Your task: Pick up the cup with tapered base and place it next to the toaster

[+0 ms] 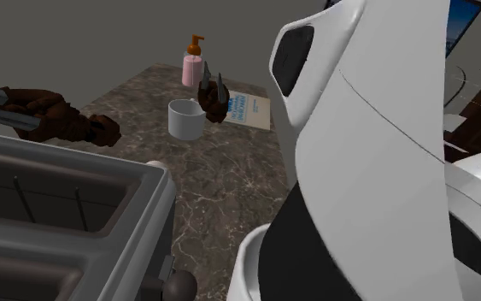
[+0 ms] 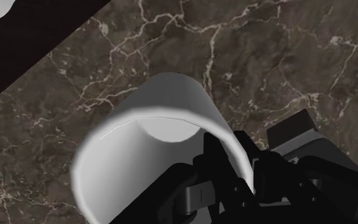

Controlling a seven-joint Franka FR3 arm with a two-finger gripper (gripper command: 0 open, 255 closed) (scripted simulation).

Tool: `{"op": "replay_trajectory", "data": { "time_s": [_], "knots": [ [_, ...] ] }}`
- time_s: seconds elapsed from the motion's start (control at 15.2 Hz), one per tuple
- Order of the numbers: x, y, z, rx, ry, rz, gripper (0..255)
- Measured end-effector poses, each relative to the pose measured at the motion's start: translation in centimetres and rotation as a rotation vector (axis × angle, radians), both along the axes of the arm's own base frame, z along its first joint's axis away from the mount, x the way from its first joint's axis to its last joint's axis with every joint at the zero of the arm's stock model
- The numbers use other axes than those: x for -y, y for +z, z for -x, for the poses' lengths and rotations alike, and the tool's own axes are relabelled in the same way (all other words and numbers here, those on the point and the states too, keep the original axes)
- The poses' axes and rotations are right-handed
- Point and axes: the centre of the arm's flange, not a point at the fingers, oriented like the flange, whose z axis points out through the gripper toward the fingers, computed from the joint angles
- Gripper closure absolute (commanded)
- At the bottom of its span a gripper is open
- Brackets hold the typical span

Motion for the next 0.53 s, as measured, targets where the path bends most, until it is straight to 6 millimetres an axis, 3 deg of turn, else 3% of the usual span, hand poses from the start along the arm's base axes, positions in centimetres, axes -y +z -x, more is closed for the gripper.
{"op": "replay_trajectory", "data": {
  "time_s": [0.53],
  "knots": [
    [0.0,-3.4,0.0,0.0,0.0,0.0,255]
  ]
}}
